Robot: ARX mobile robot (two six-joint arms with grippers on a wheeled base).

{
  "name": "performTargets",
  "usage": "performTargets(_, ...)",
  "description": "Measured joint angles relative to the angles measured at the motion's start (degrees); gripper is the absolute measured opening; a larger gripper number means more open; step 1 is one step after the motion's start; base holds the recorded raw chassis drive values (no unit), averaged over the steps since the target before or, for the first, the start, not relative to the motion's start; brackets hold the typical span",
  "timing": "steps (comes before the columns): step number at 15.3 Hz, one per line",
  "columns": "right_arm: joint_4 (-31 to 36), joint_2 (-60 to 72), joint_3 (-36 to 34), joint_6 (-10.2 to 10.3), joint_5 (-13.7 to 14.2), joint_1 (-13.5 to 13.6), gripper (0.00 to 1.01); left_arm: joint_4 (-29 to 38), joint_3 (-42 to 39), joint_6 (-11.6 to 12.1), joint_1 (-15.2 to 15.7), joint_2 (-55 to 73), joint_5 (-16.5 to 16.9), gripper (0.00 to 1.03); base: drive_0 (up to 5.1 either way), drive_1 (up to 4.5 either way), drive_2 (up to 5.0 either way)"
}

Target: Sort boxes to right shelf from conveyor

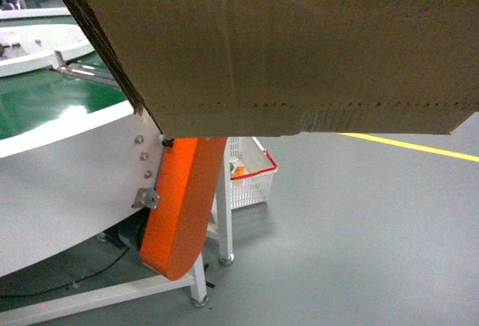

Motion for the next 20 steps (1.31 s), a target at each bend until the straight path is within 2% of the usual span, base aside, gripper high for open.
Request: performTargets(20,0.0,0.0,0.0,0.0,0.0,0.0,0.04,0.0,0.0,0.0,0.0,0.0,0.0,0.03,-1.6,-1.6,-1.6)
